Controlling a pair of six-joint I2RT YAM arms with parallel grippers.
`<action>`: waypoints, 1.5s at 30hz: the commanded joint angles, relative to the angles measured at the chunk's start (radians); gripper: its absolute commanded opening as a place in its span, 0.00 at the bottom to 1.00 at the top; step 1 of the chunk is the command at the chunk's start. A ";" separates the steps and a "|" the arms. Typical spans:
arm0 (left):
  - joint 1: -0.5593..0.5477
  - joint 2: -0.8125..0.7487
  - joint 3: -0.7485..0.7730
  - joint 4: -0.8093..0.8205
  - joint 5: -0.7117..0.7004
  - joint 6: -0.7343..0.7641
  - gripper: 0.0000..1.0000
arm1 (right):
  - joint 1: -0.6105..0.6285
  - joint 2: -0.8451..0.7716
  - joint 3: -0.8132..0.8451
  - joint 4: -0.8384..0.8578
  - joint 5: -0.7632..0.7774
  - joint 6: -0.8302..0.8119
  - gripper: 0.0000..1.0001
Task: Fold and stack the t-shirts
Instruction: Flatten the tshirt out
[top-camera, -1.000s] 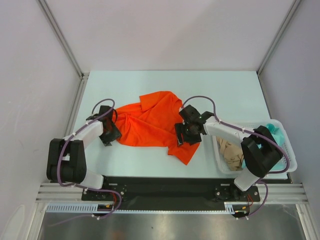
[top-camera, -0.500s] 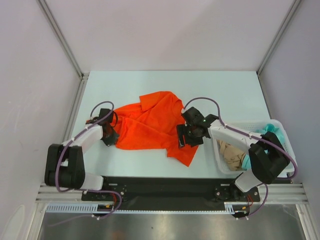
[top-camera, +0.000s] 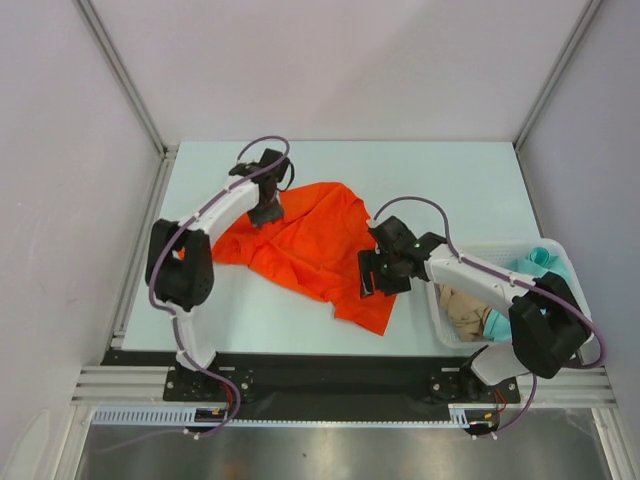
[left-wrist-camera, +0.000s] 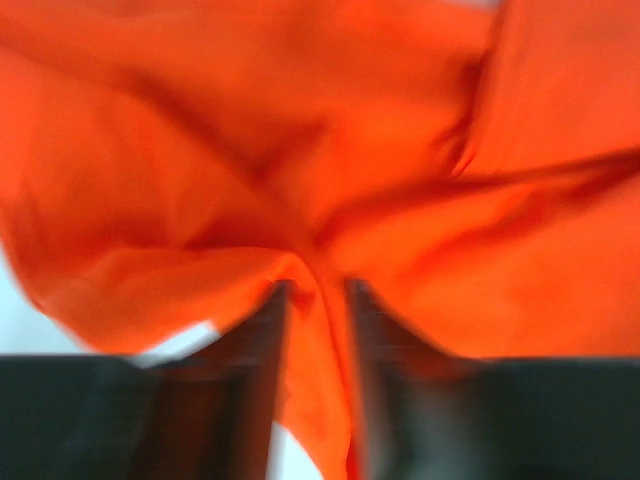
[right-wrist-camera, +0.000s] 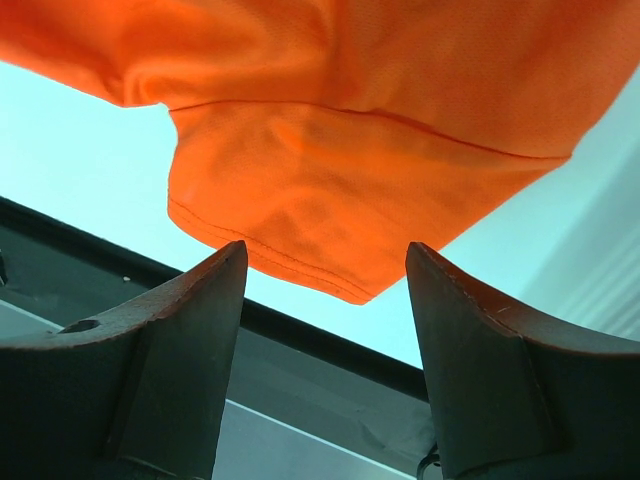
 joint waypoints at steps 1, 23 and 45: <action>-0.008 0.062 0.247 -0.159 -0.131 0.094 0.46 | -0.016 -0.036 -0.016 0.003 -0.010 0.017 0.70; 0.291 -0.307 -0.429 0.413 0.281 0.281 0.46 | -0.022 -0.122 -0.105 0.003 -0.013 0.072 0.70; 0.364 -0.113 -0.302 0.423 0.381 0.275 0.45 | -0.028 -0.136 -0.112 -0.004 0.011 0.097 0.70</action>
